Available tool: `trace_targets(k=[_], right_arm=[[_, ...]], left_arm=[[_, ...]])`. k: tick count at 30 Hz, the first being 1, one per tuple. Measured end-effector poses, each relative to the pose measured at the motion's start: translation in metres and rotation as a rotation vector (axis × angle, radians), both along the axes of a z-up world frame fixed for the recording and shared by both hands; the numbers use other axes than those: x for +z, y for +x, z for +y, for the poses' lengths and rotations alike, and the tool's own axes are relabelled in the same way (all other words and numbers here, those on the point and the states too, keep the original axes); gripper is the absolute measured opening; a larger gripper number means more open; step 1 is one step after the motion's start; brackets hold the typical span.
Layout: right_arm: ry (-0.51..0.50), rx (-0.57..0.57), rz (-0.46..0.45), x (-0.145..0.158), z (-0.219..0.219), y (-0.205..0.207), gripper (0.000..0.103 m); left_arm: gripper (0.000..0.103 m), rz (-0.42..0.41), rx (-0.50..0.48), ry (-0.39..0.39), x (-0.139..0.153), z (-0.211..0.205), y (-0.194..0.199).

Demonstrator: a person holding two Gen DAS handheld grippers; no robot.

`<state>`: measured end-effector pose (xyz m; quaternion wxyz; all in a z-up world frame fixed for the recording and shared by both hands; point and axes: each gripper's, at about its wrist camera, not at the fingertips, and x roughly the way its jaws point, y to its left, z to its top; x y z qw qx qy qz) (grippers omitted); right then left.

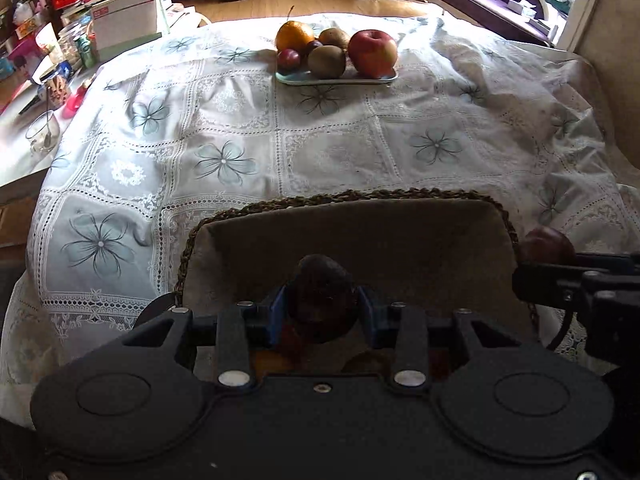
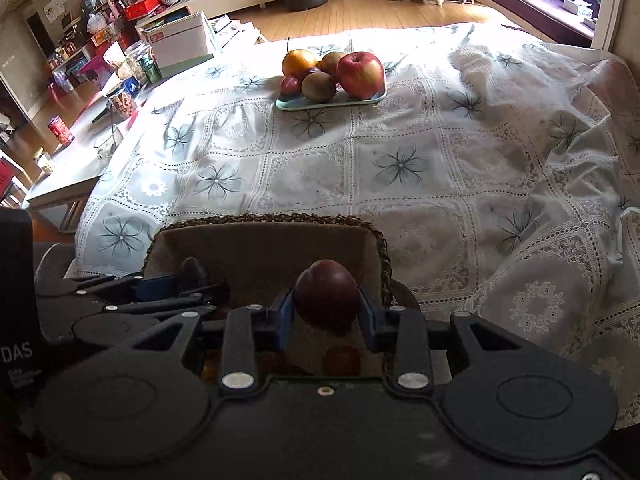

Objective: Organize fruits
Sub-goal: 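Carry the plum into the basket and open the right gripper while the left releases the black plum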

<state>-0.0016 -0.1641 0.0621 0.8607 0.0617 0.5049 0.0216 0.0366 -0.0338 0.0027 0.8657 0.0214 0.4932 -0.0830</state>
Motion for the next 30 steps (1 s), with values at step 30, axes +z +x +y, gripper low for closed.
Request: trace_targets(k=[30], right_arm=[[-0.074,-0.006,0.057,-0.037,0.019,0.017,0.037]], left_arm=[[0.048,0.03,0.127,0.041,-0.027,0.02,0.003]])
